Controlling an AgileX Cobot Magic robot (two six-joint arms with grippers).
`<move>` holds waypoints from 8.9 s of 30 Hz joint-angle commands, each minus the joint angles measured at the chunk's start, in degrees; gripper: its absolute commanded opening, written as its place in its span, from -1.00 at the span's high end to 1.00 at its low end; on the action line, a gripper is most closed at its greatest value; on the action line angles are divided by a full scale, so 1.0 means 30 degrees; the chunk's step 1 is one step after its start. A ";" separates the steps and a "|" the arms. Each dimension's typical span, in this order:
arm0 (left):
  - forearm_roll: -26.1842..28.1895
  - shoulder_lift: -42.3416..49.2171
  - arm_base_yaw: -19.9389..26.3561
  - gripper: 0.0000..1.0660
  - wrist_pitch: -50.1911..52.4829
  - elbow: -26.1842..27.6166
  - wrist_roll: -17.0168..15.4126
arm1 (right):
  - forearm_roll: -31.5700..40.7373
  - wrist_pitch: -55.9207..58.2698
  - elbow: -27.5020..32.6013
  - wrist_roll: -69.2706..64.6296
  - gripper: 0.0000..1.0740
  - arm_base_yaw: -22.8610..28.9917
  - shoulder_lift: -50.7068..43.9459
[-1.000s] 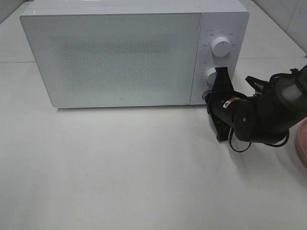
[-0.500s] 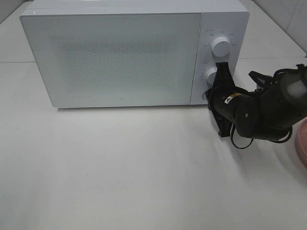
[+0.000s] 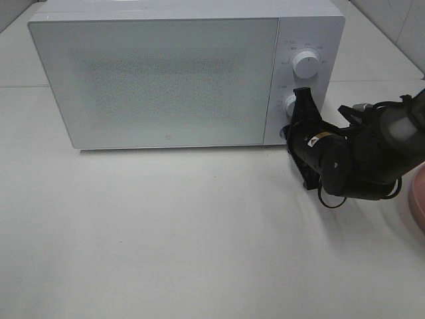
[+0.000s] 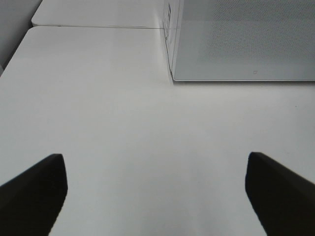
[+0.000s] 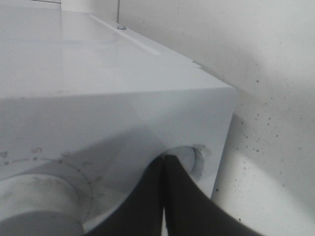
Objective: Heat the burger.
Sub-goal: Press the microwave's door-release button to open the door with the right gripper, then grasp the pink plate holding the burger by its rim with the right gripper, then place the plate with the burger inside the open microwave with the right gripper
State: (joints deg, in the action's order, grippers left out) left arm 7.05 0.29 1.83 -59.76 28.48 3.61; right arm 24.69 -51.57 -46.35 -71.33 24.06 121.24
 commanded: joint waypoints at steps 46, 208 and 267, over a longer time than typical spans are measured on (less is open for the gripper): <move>0.0210 0.0516 0.0095 -0.69 0.0095 -0.0057 0.0000 | 0.1662 0.7047 0.0019 0.5214 1.00 0.0477 -0.3285; 0.0210 0.0516 0.0095 -0.69 0.0095 -0.0057 0.0000 | -1.5336 2.8285 0.0821 1.8373 1.00 -0.7238 -0.7964; 0.0210 0.0516 0.0095 -0.69 0.0095 -0.0057 0.0000 | -1.8698 3.6154 0.0821 1.5986 1.00 0.0516 -1.3121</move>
State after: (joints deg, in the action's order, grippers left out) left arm 7.22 0.29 1.83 -59.76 28.48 3.61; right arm -28.76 54.14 -43.83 -23.03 24.29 82.56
